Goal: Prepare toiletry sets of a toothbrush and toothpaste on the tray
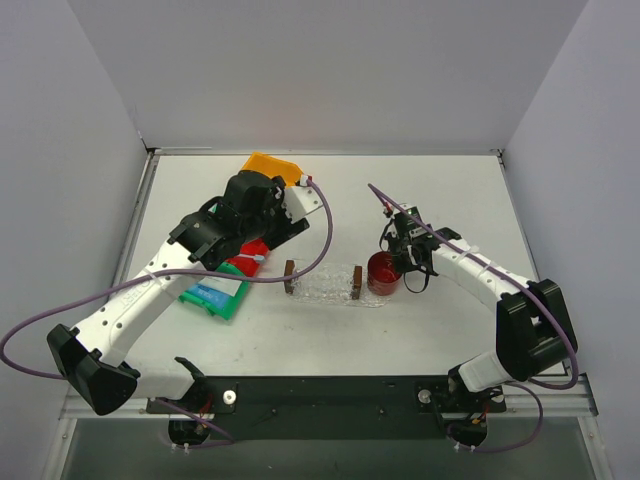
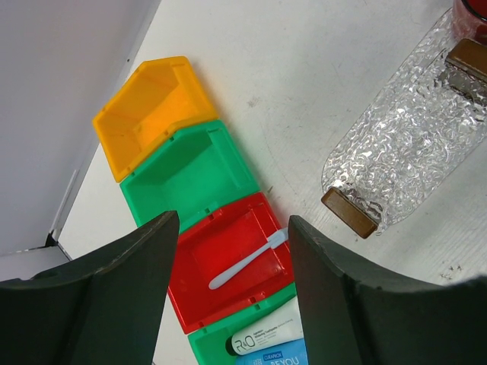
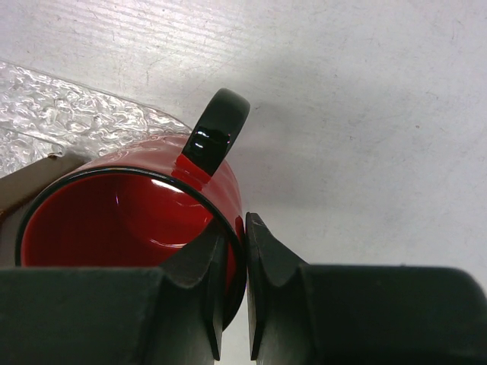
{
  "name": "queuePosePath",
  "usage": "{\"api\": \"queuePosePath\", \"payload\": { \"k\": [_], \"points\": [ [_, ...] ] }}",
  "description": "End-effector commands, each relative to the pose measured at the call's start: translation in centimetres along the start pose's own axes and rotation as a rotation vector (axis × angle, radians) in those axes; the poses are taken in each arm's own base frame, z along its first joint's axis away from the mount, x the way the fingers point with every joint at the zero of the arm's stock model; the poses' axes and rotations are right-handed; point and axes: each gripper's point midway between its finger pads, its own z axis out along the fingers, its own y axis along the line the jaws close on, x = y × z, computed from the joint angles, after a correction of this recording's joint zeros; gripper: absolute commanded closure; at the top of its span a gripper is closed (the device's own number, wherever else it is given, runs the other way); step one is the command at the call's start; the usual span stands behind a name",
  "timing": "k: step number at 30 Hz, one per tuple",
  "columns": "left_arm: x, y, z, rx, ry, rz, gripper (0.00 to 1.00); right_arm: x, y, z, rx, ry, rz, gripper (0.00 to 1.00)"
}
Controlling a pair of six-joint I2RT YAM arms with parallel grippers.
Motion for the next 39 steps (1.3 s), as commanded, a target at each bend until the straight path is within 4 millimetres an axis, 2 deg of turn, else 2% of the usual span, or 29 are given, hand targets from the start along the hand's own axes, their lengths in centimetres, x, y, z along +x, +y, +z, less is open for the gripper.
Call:
{"api": "queuePosePath", "payload": {
  "k": [1, 14, 22, 27, 28, 34, 39],
  "points": [
    [-1.5, 1.1, -0.9, -0.037, -0.073, -0.004, 0.30, -0.9, 0.1, 0.0, -0.010, -0.035, 0.026, 1.00],
    [-1.4, 1.2, -0.8, -0.043, -0.072, -0.003, 0.30, -0.1, 0.7, -0.1, -0.047, 0.001, 0.028, 1.00],
    [-1.2, 1.1, -0.8, -0.044, -0.070, -0.005, 0.30, 0.2, 0.7, -0.4, -0.052, 0.005, 0.020, 0.79],
    [-1.1, 1.1, -0.8, -0.047, -0.069, -0.006, 0.30, 0.0, 0.8, -0.8, -0.061, -0.006, 0.024, 0.71],
    [-0.9, 1.1, -0.8, -0.047, -0.066, -0.005, 0.30, 0.0, 0.8, -0.9, -0.062, -0.009, 0.021, 0.66],
    [-0.8, 1.2, -0.8, -0.049, -0.063, -0.006, 0.30, -1.2, 0.6, -2.7, -0.065, -0.057, 0.016, 0.60],
    [-0.8, 1.2, -0.8, -0.049, -0.065, -0.005, 0.30, -2.6, 0.2, -5.1, -0.066, -0.124, -0.011, 0.59]
  ]
}}
